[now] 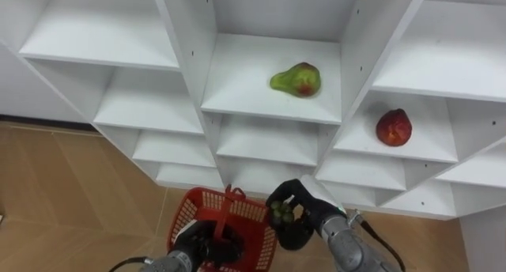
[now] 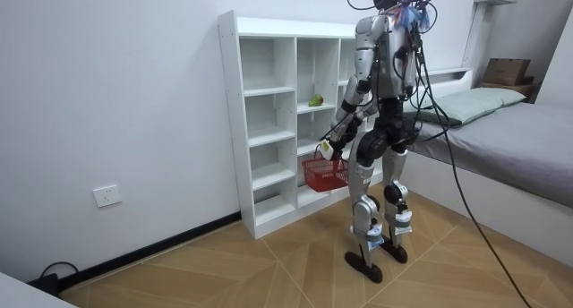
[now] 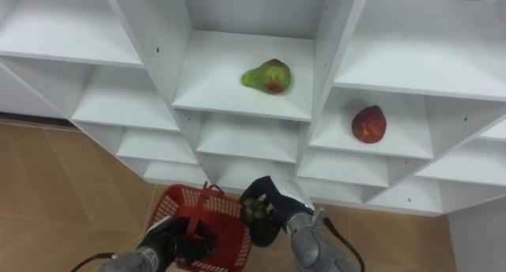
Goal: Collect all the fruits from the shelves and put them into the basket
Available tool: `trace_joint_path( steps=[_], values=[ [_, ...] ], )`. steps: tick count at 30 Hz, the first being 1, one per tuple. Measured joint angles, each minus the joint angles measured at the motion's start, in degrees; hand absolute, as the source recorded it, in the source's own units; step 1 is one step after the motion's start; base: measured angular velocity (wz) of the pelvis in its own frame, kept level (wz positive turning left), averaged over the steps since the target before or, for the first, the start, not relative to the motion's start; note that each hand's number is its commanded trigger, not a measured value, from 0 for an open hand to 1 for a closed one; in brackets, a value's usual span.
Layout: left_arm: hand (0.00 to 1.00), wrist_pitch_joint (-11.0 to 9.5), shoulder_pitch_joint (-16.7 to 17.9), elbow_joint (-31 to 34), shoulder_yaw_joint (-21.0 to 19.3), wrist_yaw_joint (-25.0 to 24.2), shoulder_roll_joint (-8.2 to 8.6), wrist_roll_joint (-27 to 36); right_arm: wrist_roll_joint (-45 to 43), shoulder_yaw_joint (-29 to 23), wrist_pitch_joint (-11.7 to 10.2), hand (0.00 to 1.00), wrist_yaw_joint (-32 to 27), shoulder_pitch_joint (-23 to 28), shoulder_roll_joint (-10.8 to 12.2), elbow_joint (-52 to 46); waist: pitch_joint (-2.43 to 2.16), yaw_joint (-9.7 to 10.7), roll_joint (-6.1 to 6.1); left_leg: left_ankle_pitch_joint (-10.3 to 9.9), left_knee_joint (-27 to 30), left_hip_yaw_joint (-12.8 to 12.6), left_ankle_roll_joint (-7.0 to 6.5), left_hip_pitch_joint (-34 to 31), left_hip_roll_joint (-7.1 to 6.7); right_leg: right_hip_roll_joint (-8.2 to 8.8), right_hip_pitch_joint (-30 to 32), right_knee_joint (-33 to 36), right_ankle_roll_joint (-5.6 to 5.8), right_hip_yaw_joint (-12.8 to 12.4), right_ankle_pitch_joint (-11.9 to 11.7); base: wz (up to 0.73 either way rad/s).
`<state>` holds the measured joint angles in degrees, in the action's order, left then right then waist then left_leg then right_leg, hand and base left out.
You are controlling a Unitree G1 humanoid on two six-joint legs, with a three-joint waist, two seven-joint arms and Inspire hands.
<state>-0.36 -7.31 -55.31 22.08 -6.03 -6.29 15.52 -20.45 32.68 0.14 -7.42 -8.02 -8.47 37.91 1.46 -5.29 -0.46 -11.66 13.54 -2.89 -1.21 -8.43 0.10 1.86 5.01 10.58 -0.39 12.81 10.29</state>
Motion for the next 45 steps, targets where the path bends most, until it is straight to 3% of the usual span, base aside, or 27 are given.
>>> trace_joint_path(
  steps=[9,21,30,31,32,33,37,45],
  values=[
    [1.0,0.0,-0.2,0.7,0.1,-0.2,0.88,0.0,0.0,0.5,0.0,1.0,0.9,0.0,0.6,0.1,-0.04,0.1,0.04,0.0,0.1,0.4,0.01,-0.1,-0.02,0.0,0.0,0.0,0.0,0.2,0.0,0.0],
    [1.0,-0.1,-0.3,1.4,0.2,-1.5,0.46,-0.1,2.3,0.4,0.0,1.0,3.1,-0.4,1.4,0.2,-0.29,0.3,0.41,0.1,0.1,0.7,0.1,-0.1,-0.01,-0.02,-0.1,0.1,0.0,0.4,0.0,0.0],
    [1.0,-0.1,-0.6,0.9,3.1,-3.0,0.35,-0.1,4.3,1.2,0.0,1.0,5.8,-0.5,1.5,0.2,-0.31,0.3,0.12,0.1,0.1,0.6,0.1,-0.1,0.0,-0.03,0.0,0.1,0.0,0.3,0.0,0.0],
    [1.0,-0.1,-0.6,0.9,3.3,-3.1,0.19,-0.1,4.5,1.2,0.0,0.67,6.1,-0.5,1.5,0.2,-0.32,0.3,0.03,0.1,0.1,0.6,0.1,-0.1,0.0,-0.03,0.0,0.1,0.0,0.3,0.0,0.0],
    [1.0,-0.1,-0.6,0.8,3.6,-3.2,0.03,-0.1,4.5,1.4,0.0,0.53,6.4,-0.5,1.4,0.2,-0.32,0.3,-0.09,0.1,0.1,0.6,0.1,-0.1,0.0,-0.03,0.0,0.1,0.0,0.3,0.0,0.0],
    [1.0,-0.1,-0.6,0.7,3.7,-3.3,-0.01,-0.1,4.5,1.6,0.0,0.0,6.4,-0.5,1.4,0.2,-0.31,0.3,-0.18,0.1,0.1,0.6,0.1,-0.1,0.0,-0.03,0.0,0.1,0.0,0.3,0.0,0.0],
    [1.0,-0.1,-0.6,0.0,4.7,-3.6,-0.13,-0.1,4.5,2.1,0.0,0.0,7.7,-0.5,1.4,0.2,-0.29,0.3,-0.81,0.1,0.1,0.5,0.1,-0.1,0.0,-0.04,0.0,0.1,0.0,0.3,0.0,0.0],
    [1.0,-0.2,-0.7,-0.1,5.1,-4.5,-0.71,-0.1,9.0,2.0,-0.1,0.0,8.1,-0.6,1.5,1.5,-0.27,0.5,-0.9,0.1,0.1,0.3,0.1,-0.1,0.01,-0.01,0.0,0.1,0.0,0.2,0.0,0.0]
  ],
)
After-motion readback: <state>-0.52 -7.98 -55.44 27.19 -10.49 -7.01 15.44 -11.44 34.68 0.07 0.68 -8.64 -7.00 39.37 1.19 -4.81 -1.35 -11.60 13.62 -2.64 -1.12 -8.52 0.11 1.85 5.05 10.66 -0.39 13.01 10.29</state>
